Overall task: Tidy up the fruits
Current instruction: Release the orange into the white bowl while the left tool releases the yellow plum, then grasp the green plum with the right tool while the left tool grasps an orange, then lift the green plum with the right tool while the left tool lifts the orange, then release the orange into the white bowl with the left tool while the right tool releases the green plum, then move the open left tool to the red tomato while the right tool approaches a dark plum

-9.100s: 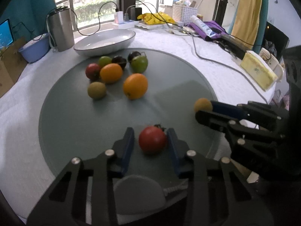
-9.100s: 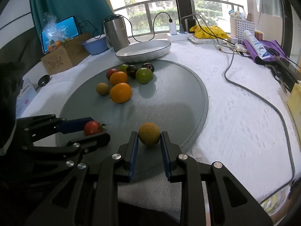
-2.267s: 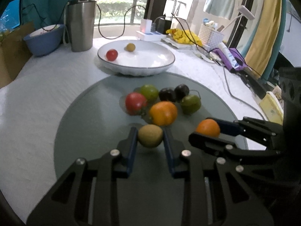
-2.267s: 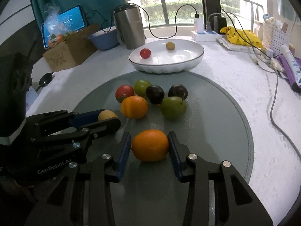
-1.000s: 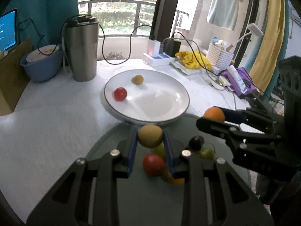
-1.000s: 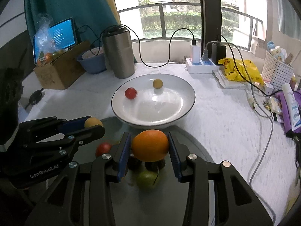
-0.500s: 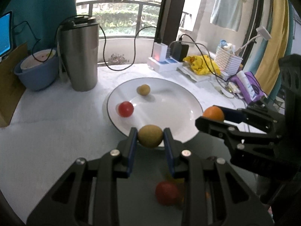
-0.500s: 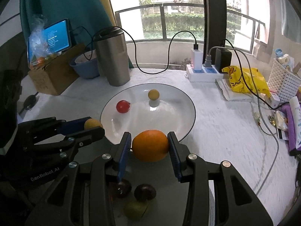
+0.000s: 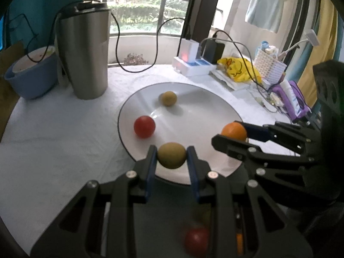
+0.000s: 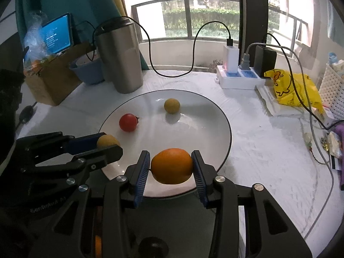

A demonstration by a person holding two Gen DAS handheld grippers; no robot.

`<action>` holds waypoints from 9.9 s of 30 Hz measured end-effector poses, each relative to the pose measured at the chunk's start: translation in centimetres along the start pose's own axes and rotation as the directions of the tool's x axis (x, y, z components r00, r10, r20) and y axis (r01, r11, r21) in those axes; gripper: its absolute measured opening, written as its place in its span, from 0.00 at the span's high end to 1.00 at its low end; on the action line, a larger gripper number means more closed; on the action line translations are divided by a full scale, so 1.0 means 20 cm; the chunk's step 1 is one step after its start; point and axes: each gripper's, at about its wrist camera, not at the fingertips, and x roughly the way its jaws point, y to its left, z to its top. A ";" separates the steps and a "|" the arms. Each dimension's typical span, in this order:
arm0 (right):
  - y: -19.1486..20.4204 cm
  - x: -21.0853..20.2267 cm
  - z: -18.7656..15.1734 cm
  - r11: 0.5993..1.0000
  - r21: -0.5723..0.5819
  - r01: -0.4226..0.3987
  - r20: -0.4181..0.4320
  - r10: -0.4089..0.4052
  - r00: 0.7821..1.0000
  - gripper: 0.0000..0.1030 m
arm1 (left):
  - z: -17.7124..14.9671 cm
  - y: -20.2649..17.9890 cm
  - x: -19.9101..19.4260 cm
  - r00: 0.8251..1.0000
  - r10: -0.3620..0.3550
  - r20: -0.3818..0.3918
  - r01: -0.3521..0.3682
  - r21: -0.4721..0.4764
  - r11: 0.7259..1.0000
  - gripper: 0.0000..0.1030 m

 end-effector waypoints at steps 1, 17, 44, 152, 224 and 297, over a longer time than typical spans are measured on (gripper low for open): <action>0.00 0.01 0.00 1.000 0.001 0.001 -0.003 -0.001 1.000 0.59 | 0.00 0.00 0.01 1.000 0.000 -0.002 0.000 -0.001 1.000 0.71; -0.03 -0.02 0.01 0.999 0.047 0.017 0.007 -0.018 1.000 0.51 | 0.02 0.01 -0.05 1.000 0.012 0.016 -0.011 -0.027 1.000 0.65; 0.09 -0.40 -0.15 0.998 0.042 0.056 0.078 -0.059 0.995 0.51 | -0.15 -0.09 -0.39 0.996 0.011 0.091 -0.009 -0.027 1.000 0.56; 0.17 -0.49 -0.67 0.996 0.087 -0.036 -0.038 0.040 0.998 0.67 | -0.54 -0.25 -0.50 0.999 -0.053 0.007 0.053 0.026 0.998 0.63; -0.19 -0.04 0.02 0.997 0.077 -0.007 0.009 0.007 1.000 0.66 | 0.00 -0.07 0.01 0.999 -0.032 -0.025 0.032 0.005 0.999 0.63; 0.03 -0.41 -0.52 0.996 0.084 -0.019 -0.024 0.021 0.999 0.65 | -0.45 -0.23 -0.36 1.000 0.002 -0.010 -0.002 0.008 1.000 0.57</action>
